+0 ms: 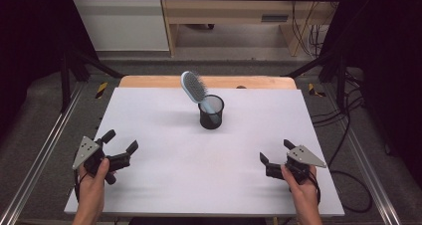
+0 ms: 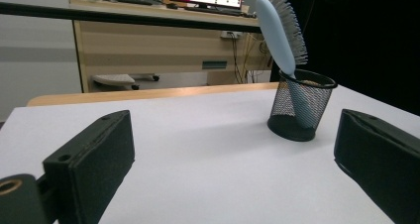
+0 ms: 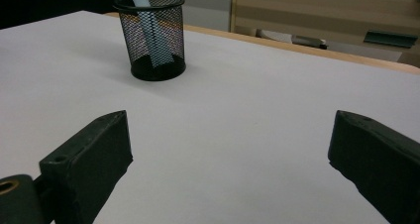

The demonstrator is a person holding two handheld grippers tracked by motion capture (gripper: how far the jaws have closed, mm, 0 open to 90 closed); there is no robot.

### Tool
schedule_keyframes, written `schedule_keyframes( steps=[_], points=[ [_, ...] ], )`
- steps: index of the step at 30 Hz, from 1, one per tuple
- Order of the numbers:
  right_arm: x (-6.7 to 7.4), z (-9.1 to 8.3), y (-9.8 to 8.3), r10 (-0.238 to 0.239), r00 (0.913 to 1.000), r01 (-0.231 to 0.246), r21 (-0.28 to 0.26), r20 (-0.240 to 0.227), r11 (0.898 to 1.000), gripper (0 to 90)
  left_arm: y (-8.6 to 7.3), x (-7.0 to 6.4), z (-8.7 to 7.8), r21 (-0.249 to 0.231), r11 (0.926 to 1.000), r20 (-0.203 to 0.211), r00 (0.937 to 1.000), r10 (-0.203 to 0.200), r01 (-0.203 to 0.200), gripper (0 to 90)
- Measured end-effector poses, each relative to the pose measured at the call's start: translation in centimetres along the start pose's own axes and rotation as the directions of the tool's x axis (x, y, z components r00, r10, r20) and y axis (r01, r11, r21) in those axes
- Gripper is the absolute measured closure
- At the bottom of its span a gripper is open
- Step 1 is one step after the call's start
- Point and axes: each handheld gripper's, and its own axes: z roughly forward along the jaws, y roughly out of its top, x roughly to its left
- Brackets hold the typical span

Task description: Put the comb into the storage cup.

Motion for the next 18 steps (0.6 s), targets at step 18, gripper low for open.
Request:
schedule_keyframes(
  steps=[18],
  points=[
    [-0.1, 0.0, 0.0, -0.019, 0.9998, 0.019, -0.013, -0.008, 1.000, 3.3, -0.9, -1.2, 1.0, 0.074, 0.9961, 0.061, 0.9971, 0.044, -0.049, 2.2]
  ],
)
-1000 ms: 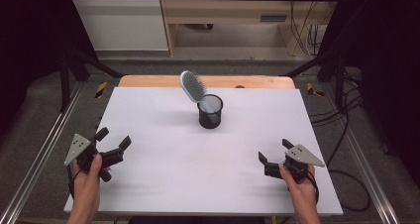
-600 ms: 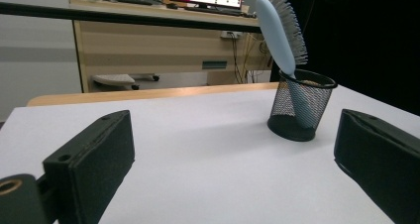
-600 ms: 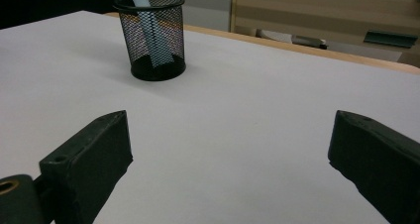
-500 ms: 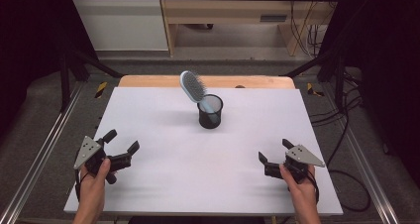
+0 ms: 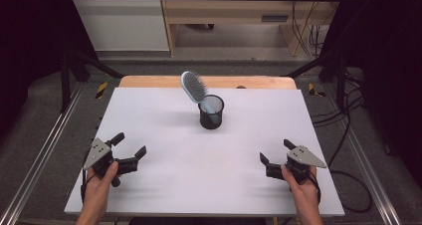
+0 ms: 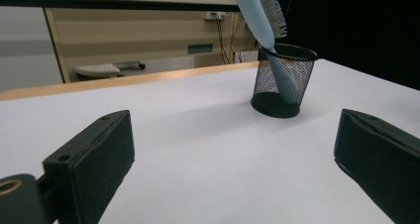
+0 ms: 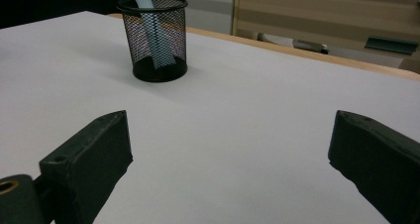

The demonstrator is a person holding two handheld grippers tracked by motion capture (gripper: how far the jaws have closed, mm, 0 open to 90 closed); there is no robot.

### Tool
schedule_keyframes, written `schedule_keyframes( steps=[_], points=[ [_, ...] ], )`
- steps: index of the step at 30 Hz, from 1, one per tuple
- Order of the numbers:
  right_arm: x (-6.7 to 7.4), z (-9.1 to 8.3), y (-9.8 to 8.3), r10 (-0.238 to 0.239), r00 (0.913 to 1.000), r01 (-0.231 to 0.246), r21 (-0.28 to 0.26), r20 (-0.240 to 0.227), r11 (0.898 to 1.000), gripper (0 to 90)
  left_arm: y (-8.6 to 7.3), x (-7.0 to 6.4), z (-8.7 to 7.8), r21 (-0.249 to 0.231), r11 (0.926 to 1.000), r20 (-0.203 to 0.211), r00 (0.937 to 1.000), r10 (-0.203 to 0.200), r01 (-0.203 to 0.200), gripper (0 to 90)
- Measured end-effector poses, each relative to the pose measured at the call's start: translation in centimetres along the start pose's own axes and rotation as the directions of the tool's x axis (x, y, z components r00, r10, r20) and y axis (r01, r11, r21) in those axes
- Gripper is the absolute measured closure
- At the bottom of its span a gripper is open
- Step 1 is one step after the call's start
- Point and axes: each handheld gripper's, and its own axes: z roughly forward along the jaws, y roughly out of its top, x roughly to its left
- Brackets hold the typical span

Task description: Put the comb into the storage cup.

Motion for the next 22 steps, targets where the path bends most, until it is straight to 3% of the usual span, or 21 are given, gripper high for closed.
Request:
schedule_keyframes(
  steps=[14, 22],
  points=[
    [0.02, 0.10, -0.13, -0.040, 0.9985, 0.039, -0.020, -0.038, 0.999, 3.3, -1.01, -0.39, 0.48, 0.060, 0.9981, 0.017, 0.9998, 0.011, -0.012, 2.6],
    [-0.16, 0.35, -0.36, 0.003, 0.9986, -0.003, -0.006, -0.053, 1.000, 3.1, -0.63, -0.84, -0.14, 0.005, 0.9986, -0.014, 0.9985, 0.053, -0.053, 2.9]
  ],
)
